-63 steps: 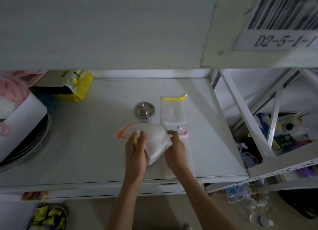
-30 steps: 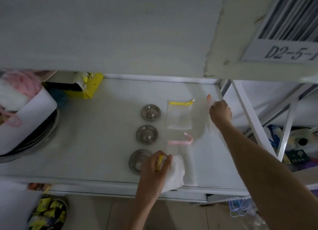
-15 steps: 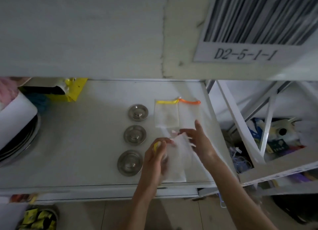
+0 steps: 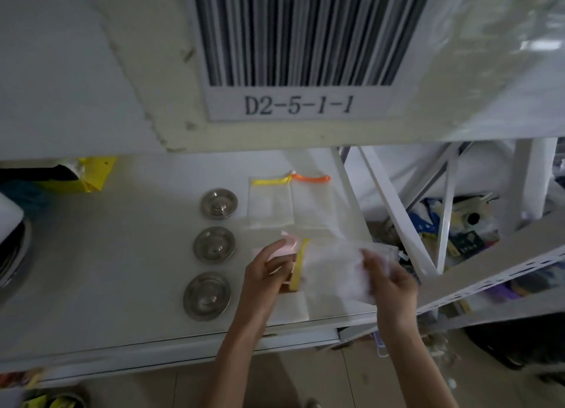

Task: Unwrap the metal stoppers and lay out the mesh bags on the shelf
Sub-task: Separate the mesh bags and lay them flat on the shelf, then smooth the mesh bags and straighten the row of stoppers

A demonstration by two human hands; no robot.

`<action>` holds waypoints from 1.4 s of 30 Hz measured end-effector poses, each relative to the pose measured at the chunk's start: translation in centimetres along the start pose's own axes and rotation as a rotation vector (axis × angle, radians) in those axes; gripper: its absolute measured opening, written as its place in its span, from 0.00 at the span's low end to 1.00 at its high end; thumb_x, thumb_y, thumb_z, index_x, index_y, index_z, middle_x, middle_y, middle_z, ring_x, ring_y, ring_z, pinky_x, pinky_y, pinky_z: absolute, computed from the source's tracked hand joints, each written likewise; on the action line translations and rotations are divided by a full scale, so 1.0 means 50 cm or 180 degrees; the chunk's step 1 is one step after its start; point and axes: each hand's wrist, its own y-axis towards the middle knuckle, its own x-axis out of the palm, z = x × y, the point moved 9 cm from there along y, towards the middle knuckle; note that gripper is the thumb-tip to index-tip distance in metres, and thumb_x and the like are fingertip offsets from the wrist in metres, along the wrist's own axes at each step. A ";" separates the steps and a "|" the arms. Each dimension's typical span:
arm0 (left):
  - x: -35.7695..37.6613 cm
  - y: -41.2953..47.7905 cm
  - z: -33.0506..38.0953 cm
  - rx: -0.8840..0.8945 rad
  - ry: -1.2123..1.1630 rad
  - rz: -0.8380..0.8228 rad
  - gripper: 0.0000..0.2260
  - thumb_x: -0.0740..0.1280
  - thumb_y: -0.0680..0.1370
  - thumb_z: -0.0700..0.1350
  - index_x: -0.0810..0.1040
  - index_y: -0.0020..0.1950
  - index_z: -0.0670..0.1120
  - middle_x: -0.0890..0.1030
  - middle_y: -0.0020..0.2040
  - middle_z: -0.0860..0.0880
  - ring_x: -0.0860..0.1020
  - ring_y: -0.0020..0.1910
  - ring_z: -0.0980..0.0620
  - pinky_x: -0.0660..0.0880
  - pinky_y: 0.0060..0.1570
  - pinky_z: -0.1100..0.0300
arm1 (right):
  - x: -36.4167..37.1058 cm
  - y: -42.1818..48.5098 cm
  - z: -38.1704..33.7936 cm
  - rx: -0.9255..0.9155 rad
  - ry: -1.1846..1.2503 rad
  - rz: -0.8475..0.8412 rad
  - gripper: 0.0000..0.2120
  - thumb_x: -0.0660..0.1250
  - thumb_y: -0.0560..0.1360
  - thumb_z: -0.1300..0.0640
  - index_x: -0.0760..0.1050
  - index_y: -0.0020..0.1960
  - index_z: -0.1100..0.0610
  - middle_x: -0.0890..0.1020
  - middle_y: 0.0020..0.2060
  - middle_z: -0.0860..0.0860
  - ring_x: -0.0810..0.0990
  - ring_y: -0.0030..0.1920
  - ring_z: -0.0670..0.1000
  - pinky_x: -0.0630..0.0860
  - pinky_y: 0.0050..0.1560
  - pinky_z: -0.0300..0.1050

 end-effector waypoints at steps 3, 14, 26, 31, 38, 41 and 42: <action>0.013 0.043 -0.004 0.0048 0.0483 -0.0089 0.18 0.64 0.78 0.29 0.75 0.65 0.43 0.86 0.50 0.45 0.85 0.34 0.51 0.77 0.31 0.64 | -0.032 0.005 0.009 -0.0126 0.0037 0.0145 0.07 0.69 0.76 0.55 0.83 0.51 0.57 0.86 0.36 0.52 0.79 0.30 0.46 0.76 0.35 0.44; 0.171 0.091 -0.013 0.1276 0.2567 -0.0424 0.21 0.62 0.78 0.36 0.69 0.72 0.40 0.72 0.71 0.42 0.70 0.70 0.46 0.63 0.68 0.61 | 0.013 -0.025 0.169 0.0392 -0.0062 -0.0154 0.26 0.65 0.76 0.71 0.63 0.71 0.58 0.81 0.56 0.54 0.82 0.48 0.42 0.80 0.42 0.33; 0.203 -0.030 -0.181 0.1734 0.4757 -0.0782 0.27 0.51 0.78 0.50 0.68 0.74 0.40 0.70 0.74 0.40 0.62 0.76 0.43 0.51 0.72 0.46 | 0.038 0.019 0.066 -0.1673 -0.2151 -0.0001 0.17 0.60 0.77 0.60 0.72 0.65 0.58 0.73 0.66 0.54 0.71 0.67 0.53 0.71 0.66 0.52; 0.152 -0.051 -0.116 0.1914 0.4111 -0.0283 0.24 0.55 0.79 0.46 0.68 0.74 0.42 0.66 0.76 0.42 0.62 0.77 0.45 0.52 0.73 0.47 | 0.094 0.040 0.109 -0.1868 -0.3154 -0.0747 0.21 0.54 0.80 0.55 0.66 0.73 0.54 0.67 0.74 0.53 0.64 0.74 0.54 0.65 0.73 0.52; 0.004 0.010 -0.151 0.1338 0.4550 0.0093 0.28 0.53 0.80 0.56 0.66 0.76 0.42 0.63 0.77 0.39 0.61 0.77 0.41 0.55 0.72 0.46 | 0.141 0.032 0.167 -0.2034 -0.4200 -0.1169 0.28 0.45 0.82 0.43 0.43 0.79 0.49 0.46 0.79 0.51 0.42 0.79 0.52 0.40 0.77 0.51; -0.012 0.019 -0.152 0.1394 0.4729 -0.0016 0.30 0.53 0.80 0.59 0.64 0.77 0.43 0.62 0.78 0.40 0.59 0.77 0.43 0.55 0.73 0.45 | 0.147 0.027 0.169 -0.1953 -0.4281 -0.1107 0.29 0.43 0.82 0.42 0.42 0.79 0.50 0.43 0.79 0.51 0.41 0.79 0.52 0.38 0.77 0.51; -0.016 0.022 -0.149 0.1447 0.4767 -0.0024 0.30 0.54 0.80 0.59 0.64 0.77 0.43 0.62 0.78 0.40 0.59 0.77 0.43 0.55 0.72 0.45 | 0.147 0.026 0.169 -0.1946 -0.4295 -0.1081 0.29 0.43 0.82 0.42 0.43 0.79 0.50 0.44 0.79 0.52 0.41 0.79 0.52 0.39 0.77 0.51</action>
